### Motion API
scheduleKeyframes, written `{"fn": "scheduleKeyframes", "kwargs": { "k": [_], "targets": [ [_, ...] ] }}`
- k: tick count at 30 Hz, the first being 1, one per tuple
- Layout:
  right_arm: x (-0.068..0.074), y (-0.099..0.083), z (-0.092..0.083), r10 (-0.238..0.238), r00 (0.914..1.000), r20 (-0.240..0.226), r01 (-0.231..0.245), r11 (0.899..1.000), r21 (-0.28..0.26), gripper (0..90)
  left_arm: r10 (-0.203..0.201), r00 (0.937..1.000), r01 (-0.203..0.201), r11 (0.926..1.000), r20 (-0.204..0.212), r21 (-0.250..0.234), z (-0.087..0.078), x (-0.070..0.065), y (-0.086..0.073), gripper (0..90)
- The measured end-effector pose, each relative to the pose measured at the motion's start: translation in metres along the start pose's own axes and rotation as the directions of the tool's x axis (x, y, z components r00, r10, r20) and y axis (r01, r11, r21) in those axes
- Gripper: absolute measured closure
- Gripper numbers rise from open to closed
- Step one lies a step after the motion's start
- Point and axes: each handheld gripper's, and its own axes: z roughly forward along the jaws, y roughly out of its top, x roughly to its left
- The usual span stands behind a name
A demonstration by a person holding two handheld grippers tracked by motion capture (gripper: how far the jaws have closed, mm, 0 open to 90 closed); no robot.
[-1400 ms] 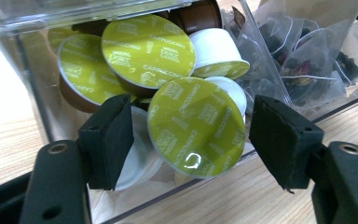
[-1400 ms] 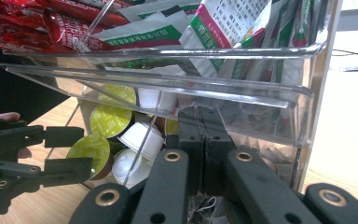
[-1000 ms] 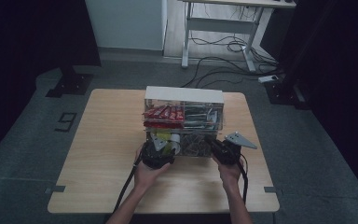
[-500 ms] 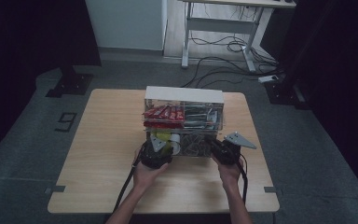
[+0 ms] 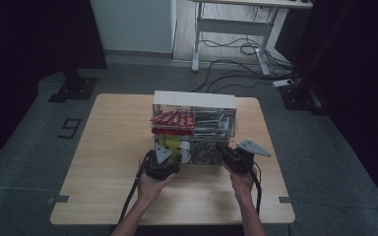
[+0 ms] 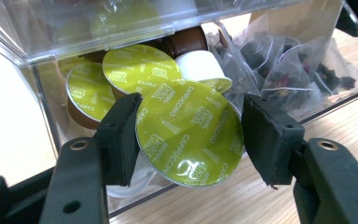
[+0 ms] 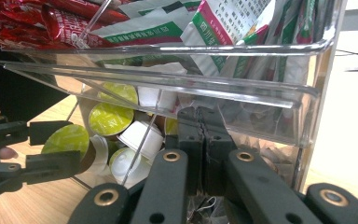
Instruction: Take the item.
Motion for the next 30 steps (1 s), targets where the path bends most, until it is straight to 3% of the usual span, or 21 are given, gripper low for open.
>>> {"fn": "scheduleKeyframes", "kwargs": {
  "k": [10,30],
  "targets": [
    [0.0,0.0,0.0,0.002,1.0,-0.002,-0.002,1.0,0.0,88.1,-0.016,0.9995,0.017,0.9996,0.028,-0.021,-0.009,0.003,0.003,40.2],
    [-0.001,0.0,0.0,0.001,1.0,-0.004,-0.001,1.0,0.001,88.1,-0.053,0.9981,0.054,0.9976,0.033,-0.042,-0.026,0.016,-0.003,40.2]
  ]
}}
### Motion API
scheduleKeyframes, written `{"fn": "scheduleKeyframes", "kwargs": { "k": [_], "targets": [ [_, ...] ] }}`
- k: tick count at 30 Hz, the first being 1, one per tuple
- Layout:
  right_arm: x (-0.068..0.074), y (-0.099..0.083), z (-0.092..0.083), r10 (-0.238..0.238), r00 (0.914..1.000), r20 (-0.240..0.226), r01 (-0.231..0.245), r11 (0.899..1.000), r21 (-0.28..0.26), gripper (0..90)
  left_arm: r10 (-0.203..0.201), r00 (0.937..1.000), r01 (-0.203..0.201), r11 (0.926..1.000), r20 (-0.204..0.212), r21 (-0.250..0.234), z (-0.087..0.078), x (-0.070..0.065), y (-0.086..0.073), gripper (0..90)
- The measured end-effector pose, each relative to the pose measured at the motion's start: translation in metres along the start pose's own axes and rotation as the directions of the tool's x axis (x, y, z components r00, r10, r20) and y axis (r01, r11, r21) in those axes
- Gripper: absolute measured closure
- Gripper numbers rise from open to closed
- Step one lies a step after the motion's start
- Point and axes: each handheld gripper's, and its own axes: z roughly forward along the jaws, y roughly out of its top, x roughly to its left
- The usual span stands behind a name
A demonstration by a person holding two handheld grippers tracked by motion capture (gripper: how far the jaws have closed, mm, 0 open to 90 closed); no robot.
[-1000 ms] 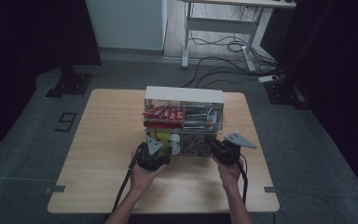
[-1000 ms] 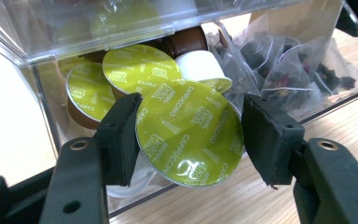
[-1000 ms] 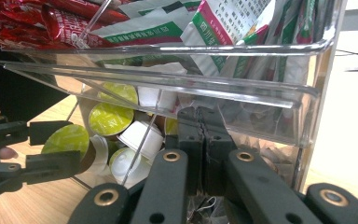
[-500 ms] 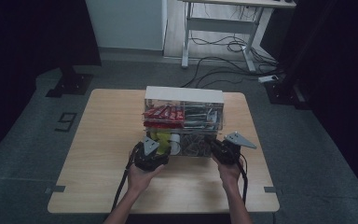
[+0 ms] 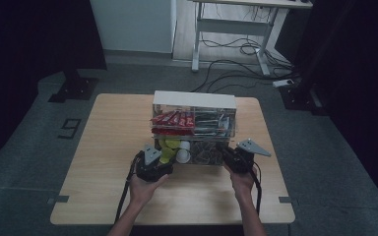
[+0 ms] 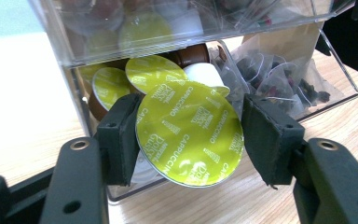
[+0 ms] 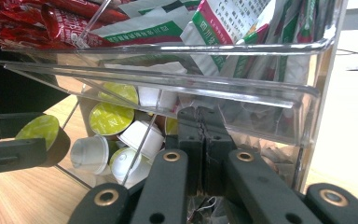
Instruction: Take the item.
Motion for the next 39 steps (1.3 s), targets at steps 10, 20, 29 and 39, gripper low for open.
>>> {"fn": "scheduleKeyframes", "kwargs": {
  "k": [10,20,29,39],
  "targets": [
    [0.0,0.0,0.0,-0.003,1.0,0.003,0.003,1.0,0.0,88.1,-0.008,0.9997,0.008,1.0,-0.021,0.0,-0.011,0.011,-0.004,40.3],
    [0.0,-0.001,0.0,-0.004,1.0,0.004,0.004,1.0,0.001,88.1,-0.025,0.9989,0.025,0.9997,-0.04,-0.006,-0.021,0.023,-0.012,40.3],
    [0.0,-0.001,0.001,-0.004,1.0,0.003,0.004,1.0,0.003,88.0,-0.049,0.9969,0.05,0.9987,-0.061,0.01,-0.03,0.038,-0.024,40.3],
    [0.0,-0.002,0.002,0.001,1.0,0.009,-0.002,1.0,0.004,88.0,-0.082,0.9932,0.083,0.9965,-0.083,0.012,-0.042,0.057,-0.036,40.3]
  ]
}}
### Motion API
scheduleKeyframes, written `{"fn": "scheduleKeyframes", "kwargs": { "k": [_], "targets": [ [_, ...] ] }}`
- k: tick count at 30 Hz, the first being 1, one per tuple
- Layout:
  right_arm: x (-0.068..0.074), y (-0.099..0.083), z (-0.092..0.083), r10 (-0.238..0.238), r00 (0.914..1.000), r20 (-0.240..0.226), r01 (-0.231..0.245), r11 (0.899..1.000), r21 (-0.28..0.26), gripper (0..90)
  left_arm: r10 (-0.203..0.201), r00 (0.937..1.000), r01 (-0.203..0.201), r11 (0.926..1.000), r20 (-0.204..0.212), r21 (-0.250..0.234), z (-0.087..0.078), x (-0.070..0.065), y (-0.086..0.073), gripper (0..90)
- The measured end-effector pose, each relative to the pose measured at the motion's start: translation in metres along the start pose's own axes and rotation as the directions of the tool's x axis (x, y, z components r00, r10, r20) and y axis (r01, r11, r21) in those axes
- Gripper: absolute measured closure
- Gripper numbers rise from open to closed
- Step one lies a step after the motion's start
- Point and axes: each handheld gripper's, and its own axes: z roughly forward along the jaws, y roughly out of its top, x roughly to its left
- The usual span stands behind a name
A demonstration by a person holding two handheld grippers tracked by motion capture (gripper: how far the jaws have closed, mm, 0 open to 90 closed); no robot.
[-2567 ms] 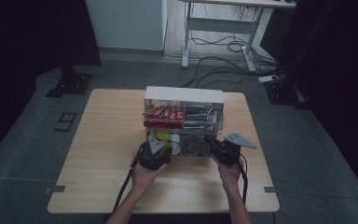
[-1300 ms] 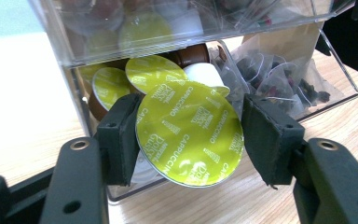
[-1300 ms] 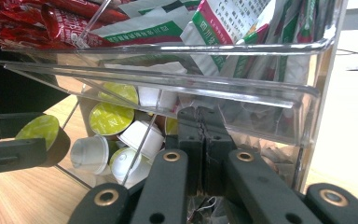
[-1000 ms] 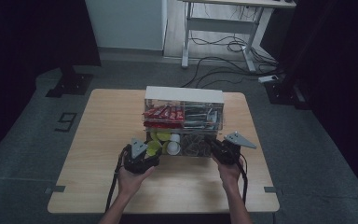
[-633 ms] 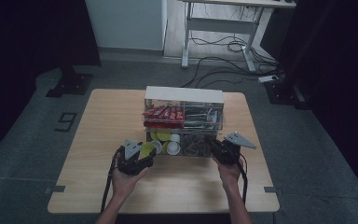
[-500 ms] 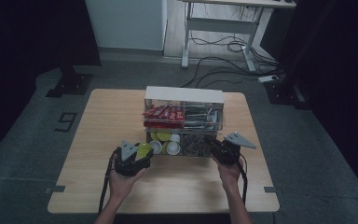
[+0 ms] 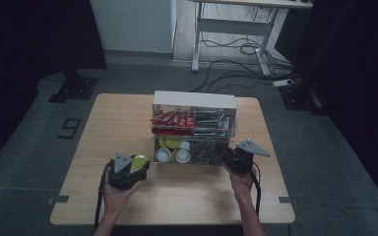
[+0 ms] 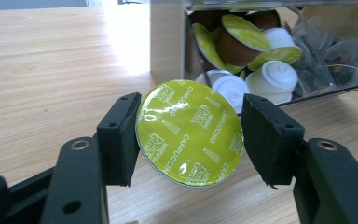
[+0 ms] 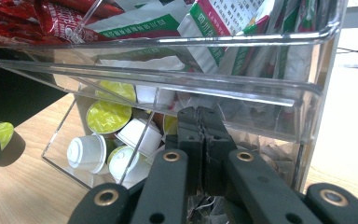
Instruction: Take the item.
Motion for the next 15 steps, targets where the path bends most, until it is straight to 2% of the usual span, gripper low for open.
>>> {"fn": "scheduleKeyframes", "kwargs": {
  "k": [15],
  "targets": [
    [-0.001,-0.001,0.001,0.001,1.0,0.0,-0.001,1.0,0.004,88.0,-0.032,0.9986,0.033,0.999,-0.042,0.031,-0.001,0.02,-0.011,40.3]
  ]
}}
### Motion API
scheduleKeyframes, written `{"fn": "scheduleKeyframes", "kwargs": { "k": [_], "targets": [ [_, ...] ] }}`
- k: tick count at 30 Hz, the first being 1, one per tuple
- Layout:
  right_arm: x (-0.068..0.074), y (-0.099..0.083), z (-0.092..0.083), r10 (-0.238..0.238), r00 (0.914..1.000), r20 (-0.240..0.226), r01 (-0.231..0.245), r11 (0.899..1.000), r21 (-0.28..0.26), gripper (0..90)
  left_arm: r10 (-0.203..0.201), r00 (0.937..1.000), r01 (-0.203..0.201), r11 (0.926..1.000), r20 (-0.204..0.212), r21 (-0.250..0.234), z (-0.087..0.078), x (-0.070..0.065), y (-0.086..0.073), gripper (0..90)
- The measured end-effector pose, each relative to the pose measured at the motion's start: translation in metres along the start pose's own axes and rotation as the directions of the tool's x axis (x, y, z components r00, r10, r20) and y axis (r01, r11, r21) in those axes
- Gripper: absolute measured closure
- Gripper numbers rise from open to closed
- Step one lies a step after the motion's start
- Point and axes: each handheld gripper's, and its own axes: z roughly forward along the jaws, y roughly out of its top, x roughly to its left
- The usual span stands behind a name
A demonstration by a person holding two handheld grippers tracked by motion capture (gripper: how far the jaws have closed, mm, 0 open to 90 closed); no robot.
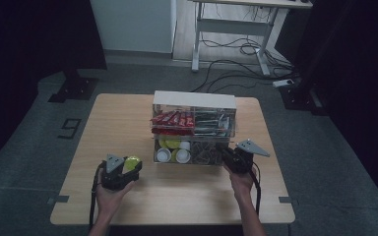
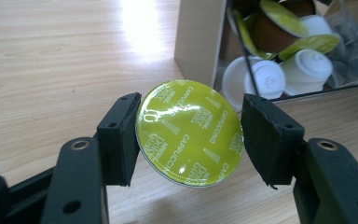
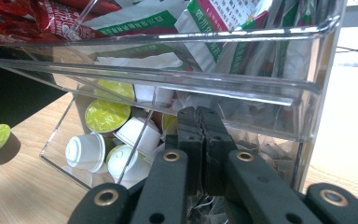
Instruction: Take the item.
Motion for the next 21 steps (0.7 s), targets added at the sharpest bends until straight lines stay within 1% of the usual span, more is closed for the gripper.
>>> {"fn": "scheduleKeyframes", "kwargs": {
  "k": [7,11,21],
  "targets": [
    [-0.001,0.0,0.0,0.001,1.0,0.001,-0.001,1.0,0.001,88.0,-0.012,0.9997,0.013,0.9991,-0.022,0.041,0.007,0.009,-0.009,40.3],
    [-0.001,-0.001,0.001,0.002,1.0,0.003,-0.002,1.0,0.003,88.0,-0.02,0.9992,0.022,0.9982,-0.033,0.056,0.009,0.014,-0.012,40.3],
    [-0.003,-0.002,0.002,0.002,1.0,0.006,-0.002,1.0,0.008,87.9,-0.038,0.998,0.043,0.9936,-0.05,0.104,0.017,0.024,-0.021,40.3]
  ]
}}
